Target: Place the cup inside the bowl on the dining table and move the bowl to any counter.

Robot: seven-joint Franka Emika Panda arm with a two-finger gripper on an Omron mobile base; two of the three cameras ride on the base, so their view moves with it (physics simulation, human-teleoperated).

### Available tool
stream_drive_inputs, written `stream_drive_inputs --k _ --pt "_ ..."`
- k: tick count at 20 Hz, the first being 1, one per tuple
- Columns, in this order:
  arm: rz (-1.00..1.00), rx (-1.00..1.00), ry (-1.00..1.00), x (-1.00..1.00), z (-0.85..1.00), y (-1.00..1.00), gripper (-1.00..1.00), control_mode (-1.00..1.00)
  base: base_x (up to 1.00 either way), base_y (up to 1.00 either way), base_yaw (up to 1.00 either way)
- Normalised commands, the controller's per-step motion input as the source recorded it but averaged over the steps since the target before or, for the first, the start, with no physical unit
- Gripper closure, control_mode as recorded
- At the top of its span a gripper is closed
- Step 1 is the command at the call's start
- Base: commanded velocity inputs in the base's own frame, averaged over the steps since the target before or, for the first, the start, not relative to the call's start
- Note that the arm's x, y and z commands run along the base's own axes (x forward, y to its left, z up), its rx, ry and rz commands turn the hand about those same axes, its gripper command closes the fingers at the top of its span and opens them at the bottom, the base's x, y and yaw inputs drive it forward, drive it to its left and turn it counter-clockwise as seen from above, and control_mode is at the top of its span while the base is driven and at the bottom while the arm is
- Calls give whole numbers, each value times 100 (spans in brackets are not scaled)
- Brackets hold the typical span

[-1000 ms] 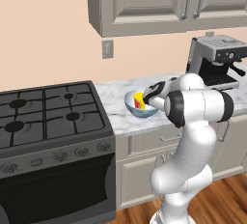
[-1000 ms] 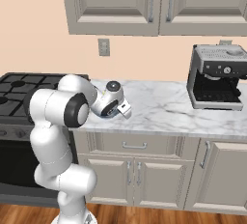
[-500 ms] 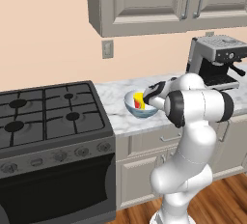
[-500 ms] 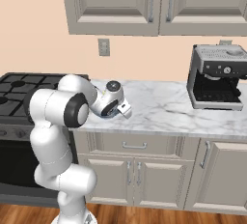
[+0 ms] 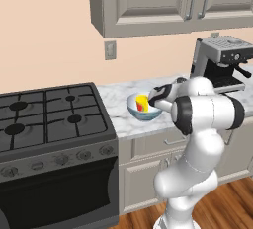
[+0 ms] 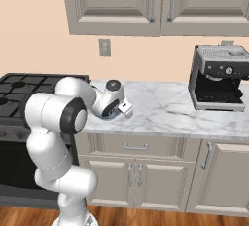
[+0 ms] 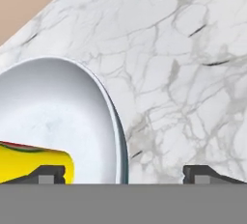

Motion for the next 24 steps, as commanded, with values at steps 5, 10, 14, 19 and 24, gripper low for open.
stream_drive_inputs --k 5,10,14,19,24 --pt "0 0 -3 -33 50 1 -100 -100 0 0 0" --pt "0 0 -3 -57 41 0 -100 -100 0 0 0" --pt "1 0 -1 -81 31 1 -100 -100 0 0 0" --pt "4 0 0 -98 27 9 -100 -100 0 0 0" --pt "5 0 0 -83 40 12 -100 -100 0 0 0"
